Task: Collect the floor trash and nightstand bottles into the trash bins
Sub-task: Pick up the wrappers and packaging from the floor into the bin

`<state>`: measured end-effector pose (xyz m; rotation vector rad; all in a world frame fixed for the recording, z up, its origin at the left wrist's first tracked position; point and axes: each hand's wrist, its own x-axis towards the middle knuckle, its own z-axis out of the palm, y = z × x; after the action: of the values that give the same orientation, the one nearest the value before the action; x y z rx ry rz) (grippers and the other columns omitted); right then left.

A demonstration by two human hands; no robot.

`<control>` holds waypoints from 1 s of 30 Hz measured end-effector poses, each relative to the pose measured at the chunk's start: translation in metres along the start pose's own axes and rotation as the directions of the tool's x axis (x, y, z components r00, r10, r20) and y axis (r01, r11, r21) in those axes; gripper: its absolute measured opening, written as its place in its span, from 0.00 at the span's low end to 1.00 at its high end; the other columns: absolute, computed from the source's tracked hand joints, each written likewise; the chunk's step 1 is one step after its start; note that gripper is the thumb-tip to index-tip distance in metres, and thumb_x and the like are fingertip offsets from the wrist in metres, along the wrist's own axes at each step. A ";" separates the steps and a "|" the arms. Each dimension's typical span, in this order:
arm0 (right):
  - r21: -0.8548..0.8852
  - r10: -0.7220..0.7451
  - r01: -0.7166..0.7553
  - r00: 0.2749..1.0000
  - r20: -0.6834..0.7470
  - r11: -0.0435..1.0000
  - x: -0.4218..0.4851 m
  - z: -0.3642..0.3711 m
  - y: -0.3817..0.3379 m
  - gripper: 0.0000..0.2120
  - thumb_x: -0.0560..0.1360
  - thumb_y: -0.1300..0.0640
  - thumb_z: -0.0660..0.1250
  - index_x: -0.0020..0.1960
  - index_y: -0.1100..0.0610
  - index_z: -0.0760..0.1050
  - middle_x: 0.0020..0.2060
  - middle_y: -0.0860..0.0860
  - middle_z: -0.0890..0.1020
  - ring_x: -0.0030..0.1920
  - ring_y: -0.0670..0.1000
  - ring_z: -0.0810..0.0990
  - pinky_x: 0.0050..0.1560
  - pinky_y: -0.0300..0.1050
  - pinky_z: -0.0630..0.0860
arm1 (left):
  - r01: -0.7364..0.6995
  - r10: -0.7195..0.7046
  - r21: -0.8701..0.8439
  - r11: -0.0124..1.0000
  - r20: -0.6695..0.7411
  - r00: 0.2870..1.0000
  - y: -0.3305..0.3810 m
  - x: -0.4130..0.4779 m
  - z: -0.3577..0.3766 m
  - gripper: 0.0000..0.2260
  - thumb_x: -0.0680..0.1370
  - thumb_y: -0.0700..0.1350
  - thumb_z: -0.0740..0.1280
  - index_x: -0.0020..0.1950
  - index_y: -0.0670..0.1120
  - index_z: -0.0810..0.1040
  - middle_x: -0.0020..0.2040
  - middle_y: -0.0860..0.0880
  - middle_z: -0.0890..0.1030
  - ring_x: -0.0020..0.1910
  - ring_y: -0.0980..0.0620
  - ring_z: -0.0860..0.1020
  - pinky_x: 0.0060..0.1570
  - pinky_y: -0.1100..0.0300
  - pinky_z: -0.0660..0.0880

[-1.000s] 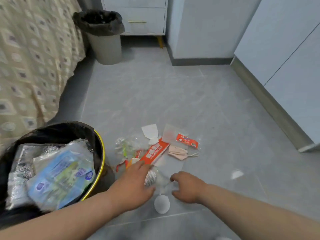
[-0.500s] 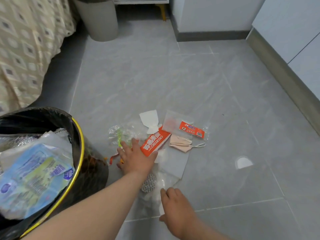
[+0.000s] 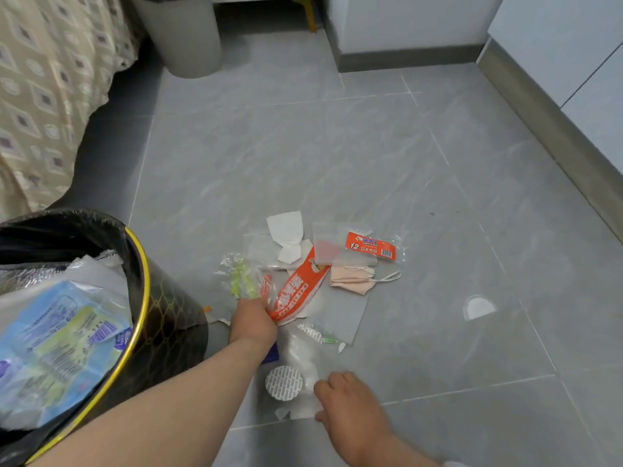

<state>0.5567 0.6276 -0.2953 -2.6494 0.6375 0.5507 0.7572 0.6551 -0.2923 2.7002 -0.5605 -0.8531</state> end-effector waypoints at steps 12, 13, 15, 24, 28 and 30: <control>0.258 0.011 -0.033 0.996 0.087 0.966 -0.012 -0.126 0.031 0.18 0.72 0.46 0.69 0.57 0.54 0.77 0.56 0.52 0.81 0.58 0.53 0.76 0.54 0.42 0.70 | -0.038 0.050 -0.338 0.940 0.026 0.998 0.028 -0.035 -0.082 0.08 0.71 0.42 0.72 0.34 0.48 0.76 0.34 0.48 0.79 0.35 0.48 0.78 0.31 0.59 0.72; 0.257 0.004 -0.021 0.998 0.068 0.966 -0.014 -0.147 0.032 0.18 0.72 0.46 0.69 0.58 0.54 0.77 0.56 0.52 0.80 0.58 0.52 0.76 0.53 0.41 0.69 | -0.063 0.071 -0.355 0.933 0.009 0.997 0.033 -0.042 -0.096 0.08 0.71 0.41 0.72 0.34 0.47 0.76 0.34 0.48 0.78 0.35 0.49 0.78 0.31 0.59 0.72; 0.289 0.028 -0.030 1.000 0.010 0.957 -0.022 -0.185 0.029 0.16 0.71 0.48 0.70 0.55 0.54 0.79 0.54 0.50 0.81 0.55 0.49 0.77 0.46 0.38 0.67 | -0.100 0.103 -0.411 0.906 -0.013 0.995 0.044 -0.056 -0.124 0.07 0.70 0.41 0.73 0.35 0.44 0.77 0.33 0.45 0.79 0.34 0.48 0.78 0.34 0.57 0.76; 0.895 0.316 -0.098 0.947 -0.050 0.436 -0.048 -0.254 -0.015 0.08 0.70 0.58 0.73 0.48 0.59 0.80 0.46 0.58 0.84 0.41 0.52 0.82 0.46 0.50 0.81 | -0.098 0.128 -0.650 0.754 -0.001 0.992 0.032 -0.118 -0.258 0.09 0.72 0.41 0.74 0.49 0.38 0.80 0.41 0.42 0.82 0.36 0.49 0.80 0.29 0.65 0.76; 0.949 0.315 -0.149 0.947 0.057 0.276 -0.043 -0.246 -0.022 0.10 0.72 0.59 0.71 0.54 0.57 0.78 0.51 0.59 0.83 0.42 0.53 0.82 0.43 0.48 0.81 | -0.029 0.129 -0.812 0.582 0.057 0.990 -0.031 -0.135 -0.279 0.09 0.73 0.38 0.71 0.51 0.36 0.78 0.46 0.40 0.84 0.42 0.46 0.83 0.44 0.53 0.80; 0.958 0.324 -0.159 0.943 0.076 0.239 -0.040 -0.242 -0.021 0.12 0.73 0.60 0.70 0.56 0.56 0.78 0.48 0.55 0.84 0.40 0.51 0.82 0.39 0.44 0.78 | -0.007 0.084 -0.867 0.499 0.040 0.996 -0.070 -0.143 -0.285 0.06 0.74 0.36 0.68 0.50 0.36 0.79 0.45 0.41 0.84 0.38 0.50 0.82 0.38 0.59 0.79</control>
<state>0.6029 0.5568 -0.0645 -1.3742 1.0199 -0.0433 0.8387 0.8139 -0.0189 1.6932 -0.1154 -0.8951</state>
